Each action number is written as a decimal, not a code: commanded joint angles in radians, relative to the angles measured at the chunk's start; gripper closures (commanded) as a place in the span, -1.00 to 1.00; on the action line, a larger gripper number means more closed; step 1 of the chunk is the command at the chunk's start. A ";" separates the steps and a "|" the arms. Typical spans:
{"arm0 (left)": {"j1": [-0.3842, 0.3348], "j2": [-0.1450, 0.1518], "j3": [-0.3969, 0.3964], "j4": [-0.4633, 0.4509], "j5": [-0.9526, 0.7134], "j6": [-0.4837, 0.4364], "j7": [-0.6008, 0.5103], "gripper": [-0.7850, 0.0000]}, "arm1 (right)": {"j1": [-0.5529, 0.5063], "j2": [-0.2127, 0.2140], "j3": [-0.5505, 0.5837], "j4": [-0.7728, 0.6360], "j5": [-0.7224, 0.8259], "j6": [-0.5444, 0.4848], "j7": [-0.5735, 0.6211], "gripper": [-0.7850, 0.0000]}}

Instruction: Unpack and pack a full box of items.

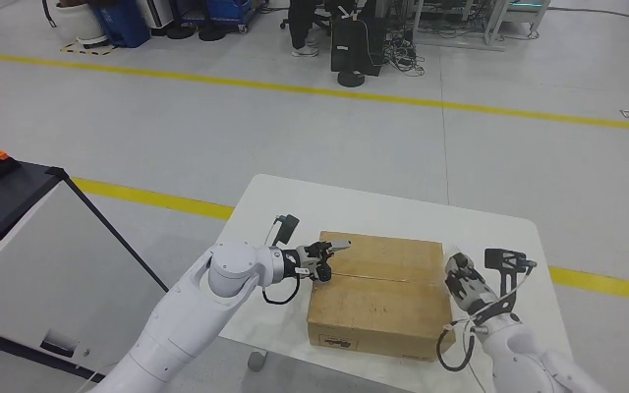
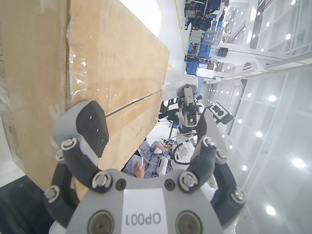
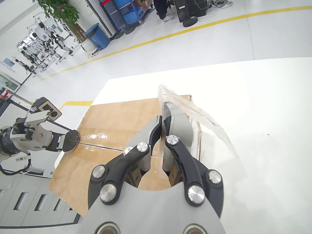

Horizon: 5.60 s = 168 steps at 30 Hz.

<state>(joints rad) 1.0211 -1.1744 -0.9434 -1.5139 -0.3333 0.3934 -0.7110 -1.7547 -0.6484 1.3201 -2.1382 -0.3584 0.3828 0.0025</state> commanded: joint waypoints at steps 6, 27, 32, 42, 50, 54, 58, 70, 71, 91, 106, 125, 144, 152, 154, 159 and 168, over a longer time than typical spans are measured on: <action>0.000 0.000 0.000 0.000 0.000 0.000 0.000 -1.00 | 0.071 -0.027 -0.101 0.018 -0.104 0.042 0.040 1.00; 0.000 0.000 0.000 0.000 0.000 0.000 0.000 -1.00 | 0.171 -0.102 -0.241 0.062 -0.210 0.079 0.122 0.94; 0.000 0.000 0.000 0.000 0.000 0.000 0.000 -1.00 | 0.182 -0.116 -0.249 0.074 -0.208 0.073 0.145 0.47; 0.000 0.000 0.000 0.000 0.000 0.000 0.000 -1.00 | 0.185 -0.140 -0.249 0.062 -0.184 0.020 0.146 -0.29; 0.000 0.000 0.000 0.000 0.000 0.000 0.000 -1.00 | 0.171 -0.153 -0.228 0.045 -0.161 -0.031 0.155 -0.79; 0.000 0.000 0.000 0.000 0.000 0.000 0.000 -1.00 | 0.168 -0.158 -0.221 0.042 -0.159 -0.067 0.172 -0.83; 0.000 0.000 0.000 0.000 0.000 0.000 0.000 -1.00 | 0.169 -0.164 -0.212 0.040 -0.126 -0.110 0.194 -1.00; 0.000 0.000 0.000 0.000 0.000 0.000 0.000 -1.00 | 0.215 -0.185 -0.206 0.030 -0.052 -0.191 0.297 -1.00; 0.000 0.000 0.000 0.000 0.000 0.000 0.000 -1.00 | 0.225 -0.188 -0.210 0.029 -0.043 -0.197 0.314 -1.00; 0.000 0.000 0.000 0.000 0.000 0.000 0.000 -1.00 | 0.127 -0.186 -0.076 -0.085 0.105 -0.319 0.495 -1.00; 0.000 0.000 0.000 0.000 0.000 0.000 0.000 -1.00 | -0.211 -0.161 0.518 -0.070 0.429 -0.417 0.655 -1.00; 0.000 0.000 0.000 0.000 0.000 0.000 0.000 -1.00 | -0.265 -0.166 0.664 0.017 0.550 -0.459 0.731 -1.00; 0.000 0.000 0.000 0.000 0.000 0.000 0.000 -1.00 | -0.021 -0.101 0.805 0.509 0.900 -0.067 1.458 -1.00; 0.000 0.000 0.000 0.000 0.000 0.000 0.000 -1.00 | 0.143 -0.027 0.530 0.718 0.993 -0.130 1.533 -1.00; 0.000 0.000 0.000 0.000 0.000 0.000 0.000 -1.00 | 0.148 -0.008 0.500 0.741 1.005 -0.176 1.533 -1.00; 0.000 0.000 0.000 0.000 0.000 0.000 0.000 -1.00 | 0.148 -0.008 0.500 0.741 1.005 -0.176 1.533 -1.00; 0.000 0.000 0.000 0.000 0.000 0.000 0.000 -1.00 | 0.148 -0.008 0.500 0.741 1.005 -0.176 1.533 -1.00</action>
<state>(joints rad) 1.0211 -1.1744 -0.9434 -1.5139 -0.3333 0.3934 -0.7110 -1.6072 -0.6562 1.8201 -1.3971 0.6465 0.2069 1.5359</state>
